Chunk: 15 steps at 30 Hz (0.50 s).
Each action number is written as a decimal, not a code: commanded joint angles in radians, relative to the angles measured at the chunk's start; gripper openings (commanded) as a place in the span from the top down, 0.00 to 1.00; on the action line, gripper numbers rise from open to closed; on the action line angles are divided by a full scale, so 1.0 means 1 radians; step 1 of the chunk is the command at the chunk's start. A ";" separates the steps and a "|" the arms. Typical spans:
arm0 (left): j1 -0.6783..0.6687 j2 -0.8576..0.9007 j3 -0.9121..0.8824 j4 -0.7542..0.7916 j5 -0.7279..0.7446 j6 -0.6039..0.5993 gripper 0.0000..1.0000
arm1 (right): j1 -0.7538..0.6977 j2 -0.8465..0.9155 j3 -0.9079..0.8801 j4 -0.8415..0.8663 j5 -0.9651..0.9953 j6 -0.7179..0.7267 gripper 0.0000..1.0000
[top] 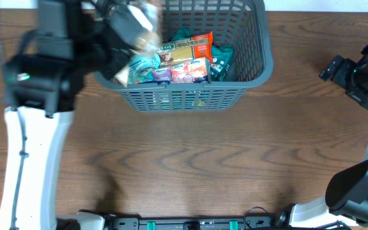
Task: Pack container
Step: 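Carry the mushroom bag over the basket and release it inside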
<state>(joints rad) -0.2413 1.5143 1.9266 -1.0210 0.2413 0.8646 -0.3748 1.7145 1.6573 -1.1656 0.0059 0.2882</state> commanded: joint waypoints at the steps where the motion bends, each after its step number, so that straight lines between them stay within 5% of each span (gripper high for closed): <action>1: -0.063 0.070 0.007 0.027 -0.072 0.311 0.94 | -0.003 -0.003 -0.002 -0.008 -0.014 -0.025 0.01; 15: -0.081 0.507 0.007 0.169 -0.074 0.298 0.94 | -0.003 -0.003 -0.002 -0.061 -0.033 -0.044 0.01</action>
<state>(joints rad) -0.3218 1.9785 1.9266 -0.8406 0.1726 1.1625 -0.3748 1.7145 1.6573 -1.2213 -0.0158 0.2657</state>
